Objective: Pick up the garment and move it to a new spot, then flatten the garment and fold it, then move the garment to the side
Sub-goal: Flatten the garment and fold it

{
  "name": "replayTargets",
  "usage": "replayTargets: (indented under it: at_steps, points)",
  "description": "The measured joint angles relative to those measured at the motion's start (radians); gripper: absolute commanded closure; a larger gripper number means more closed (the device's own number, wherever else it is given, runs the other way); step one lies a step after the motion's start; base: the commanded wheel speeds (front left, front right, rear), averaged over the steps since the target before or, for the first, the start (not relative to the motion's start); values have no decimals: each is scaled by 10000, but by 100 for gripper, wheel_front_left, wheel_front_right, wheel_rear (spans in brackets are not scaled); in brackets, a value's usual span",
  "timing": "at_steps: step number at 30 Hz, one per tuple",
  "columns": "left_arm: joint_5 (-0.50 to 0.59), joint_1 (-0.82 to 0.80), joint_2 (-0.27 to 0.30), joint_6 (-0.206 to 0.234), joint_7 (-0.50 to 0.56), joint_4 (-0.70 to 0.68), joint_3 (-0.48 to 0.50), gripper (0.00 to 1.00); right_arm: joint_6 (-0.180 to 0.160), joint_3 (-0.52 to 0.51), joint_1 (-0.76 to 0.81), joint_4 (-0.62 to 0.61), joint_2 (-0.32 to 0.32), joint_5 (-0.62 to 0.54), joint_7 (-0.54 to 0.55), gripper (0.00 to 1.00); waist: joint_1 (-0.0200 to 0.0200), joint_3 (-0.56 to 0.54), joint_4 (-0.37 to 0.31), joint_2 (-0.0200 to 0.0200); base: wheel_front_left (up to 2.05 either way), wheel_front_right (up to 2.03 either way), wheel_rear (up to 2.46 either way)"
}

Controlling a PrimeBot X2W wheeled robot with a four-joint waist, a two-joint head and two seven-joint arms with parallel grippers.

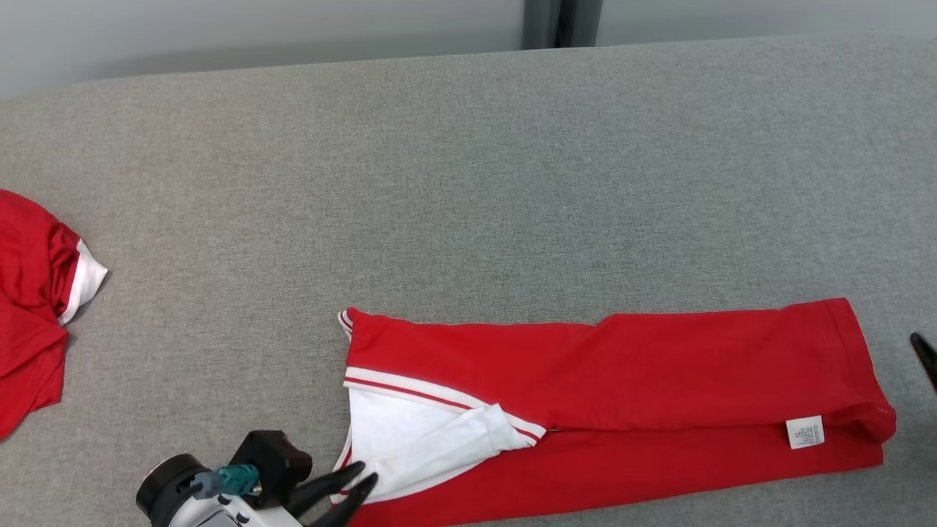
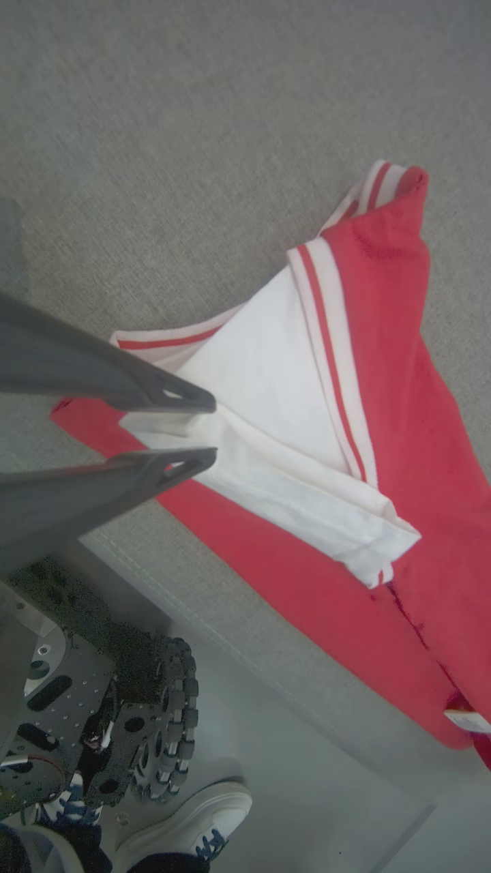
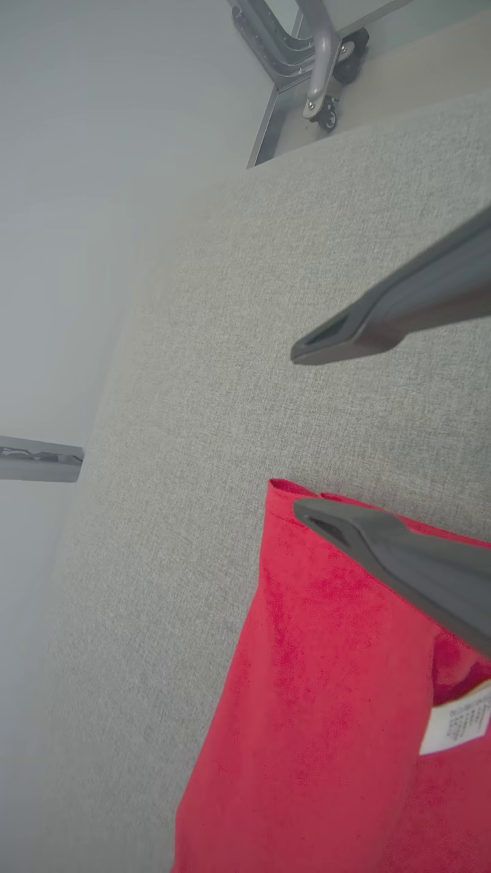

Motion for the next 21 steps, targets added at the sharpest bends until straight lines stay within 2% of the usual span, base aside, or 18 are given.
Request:
replayTargets:
  at_steps: [4,9,14,21]
  points:
    - [-48,-51,-61,23,-234,-121,201,0,0,-849,-158,222,401,92,0,0,0,39,-41,0,0,0,0]
    - [33,-398,-435,324,-1005,-27,763,0,0,-1860,-391,161,1141,-15,0,0,0,59,-54,0,0,0,0]
    - [44,-671,-1346,732,-2416,303,1444,0,0,-2424,-504,-397,1958,-182,0,0,0,26,-92,0,0,0,0]
    - [61,-836,-2696,1014,-4775,1281,2228,0,0,-3104,-606,-1072,3279,-176,0,0,0,-64,-232,0,0,0,0]
